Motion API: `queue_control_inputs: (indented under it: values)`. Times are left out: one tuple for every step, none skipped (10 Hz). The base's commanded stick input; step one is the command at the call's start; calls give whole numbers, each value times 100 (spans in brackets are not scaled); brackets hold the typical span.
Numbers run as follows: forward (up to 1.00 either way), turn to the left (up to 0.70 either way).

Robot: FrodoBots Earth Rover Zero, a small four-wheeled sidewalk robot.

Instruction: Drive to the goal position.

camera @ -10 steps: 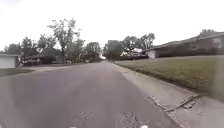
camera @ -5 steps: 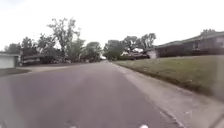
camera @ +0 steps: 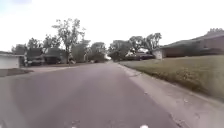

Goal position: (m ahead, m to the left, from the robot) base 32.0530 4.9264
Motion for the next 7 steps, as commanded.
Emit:
queue_control_inputs:
  values:
    - [100,0]
    - [100,0]
    - [100,0]
    - [100,0]
    - [100,0]
    - [100,0]
    - [100,0]
